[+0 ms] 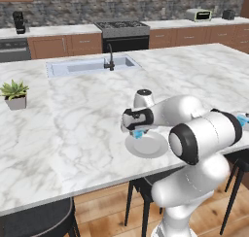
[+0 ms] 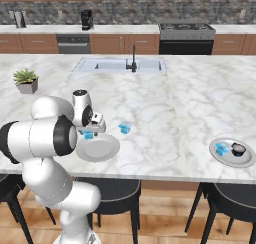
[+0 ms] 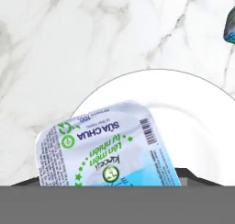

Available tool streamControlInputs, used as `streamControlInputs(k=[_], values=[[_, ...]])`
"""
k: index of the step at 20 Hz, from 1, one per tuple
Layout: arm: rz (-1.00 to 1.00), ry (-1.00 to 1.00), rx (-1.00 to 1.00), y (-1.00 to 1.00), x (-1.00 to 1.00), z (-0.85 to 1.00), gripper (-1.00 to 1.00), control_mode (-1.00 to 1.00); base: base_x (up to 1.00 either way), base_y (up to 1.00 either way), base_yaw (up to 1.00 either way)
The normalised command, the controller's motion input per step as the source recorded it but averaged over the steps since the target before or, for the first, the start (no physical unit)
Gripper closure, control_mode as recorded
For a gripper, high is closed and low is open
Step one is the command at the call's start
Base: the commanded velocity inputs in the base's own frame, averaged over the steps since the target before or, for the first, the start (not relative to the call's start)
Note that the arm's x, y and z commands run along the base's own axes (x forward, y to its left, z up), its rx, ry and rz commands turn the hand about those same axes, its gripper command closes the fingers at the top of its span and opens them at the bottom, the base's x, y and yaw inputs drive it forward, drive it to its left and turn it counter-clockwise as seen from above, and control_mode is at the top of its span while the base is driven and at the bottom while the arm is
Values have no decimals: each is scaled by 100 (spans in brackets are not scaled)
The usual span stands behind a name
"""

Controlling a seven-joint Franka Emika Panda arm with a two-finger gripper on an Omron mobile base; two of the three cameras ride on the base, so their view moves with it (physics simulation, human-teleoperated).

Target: Place two yogurt containers on each plate.

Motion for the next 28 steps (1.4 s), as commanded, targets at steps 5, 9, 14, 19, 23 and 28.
streamControlInputs(k=[5,9,14,19,23,28], values=[[-9,11,0,0,-31,-15,100,-100,0,0,0],[-10,5,0,1,-13,-28,100,-100,0,0,0],[-5,3,0,0,-18,-29,100,-100,0,0,0],[-7,0,0,0,-4,-20,100,-100,0,0,0],[-7,0,0,0,-3,-11,100,-100,0,0,0],[-6,0,0,0,-5,-9,-100,-100,0,0,0]])
